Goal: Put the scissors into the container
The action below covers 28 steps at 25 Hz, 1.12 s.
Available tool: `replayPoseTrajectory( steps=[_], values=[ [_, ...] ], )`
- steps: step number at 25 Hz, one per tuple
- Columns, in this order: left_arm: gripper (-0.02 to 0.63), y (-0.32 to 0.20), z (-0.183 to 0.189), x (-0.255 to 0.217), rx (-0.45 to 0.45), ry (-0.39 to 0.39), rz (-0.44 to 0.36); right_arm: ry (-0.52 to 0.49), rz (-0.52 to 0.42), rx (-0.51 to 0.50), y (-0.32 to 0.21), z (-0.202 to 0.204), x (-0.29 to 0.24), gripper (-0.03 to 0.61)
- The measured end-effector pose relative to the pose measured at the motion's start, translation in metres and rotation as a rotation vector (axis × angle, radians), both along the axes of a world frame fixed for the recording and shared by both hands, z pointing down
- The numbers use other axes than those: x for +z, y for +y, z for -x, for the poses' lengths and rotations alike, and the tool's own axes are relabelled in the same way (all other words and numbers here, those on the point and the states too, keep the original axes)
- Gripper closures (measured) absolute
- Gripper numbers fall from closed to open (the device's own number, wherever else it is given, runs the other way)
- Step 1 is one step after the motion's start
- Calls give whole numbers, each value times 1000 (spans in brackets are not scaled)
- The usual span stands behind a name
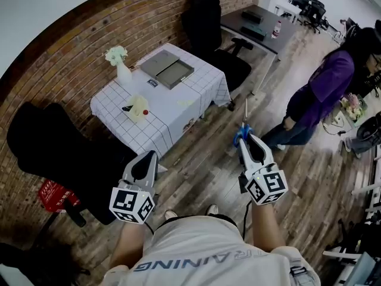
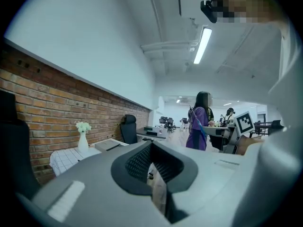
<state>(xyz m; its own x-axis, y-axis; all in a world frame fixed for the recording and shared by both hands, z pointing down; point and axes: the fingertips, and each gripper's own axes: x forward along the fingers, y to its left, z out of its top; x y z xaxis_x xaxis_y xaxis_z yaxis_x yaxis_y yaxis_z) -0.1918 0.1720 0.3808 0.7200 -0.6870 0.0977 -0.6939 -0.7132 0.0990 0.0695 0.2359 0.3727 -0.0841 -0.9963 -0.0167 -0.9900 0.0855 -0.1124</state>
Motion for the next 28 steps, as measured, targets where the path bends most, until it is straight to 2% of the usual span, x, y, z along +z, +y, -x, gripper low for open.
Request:
replayPoseTrajectory(
  steps=[13,25,28],
  values=[
    [614,8,-23,5,-14,-9,20,-40,-10,-18,9,-26,2,476],
    [614,28,-105,17,9,-25,37,-75,34,36,45,-117,29,476],
    [614,29,-117,26,22,-40,55,-85,48,50,47,-129,37,476]
  ],
)
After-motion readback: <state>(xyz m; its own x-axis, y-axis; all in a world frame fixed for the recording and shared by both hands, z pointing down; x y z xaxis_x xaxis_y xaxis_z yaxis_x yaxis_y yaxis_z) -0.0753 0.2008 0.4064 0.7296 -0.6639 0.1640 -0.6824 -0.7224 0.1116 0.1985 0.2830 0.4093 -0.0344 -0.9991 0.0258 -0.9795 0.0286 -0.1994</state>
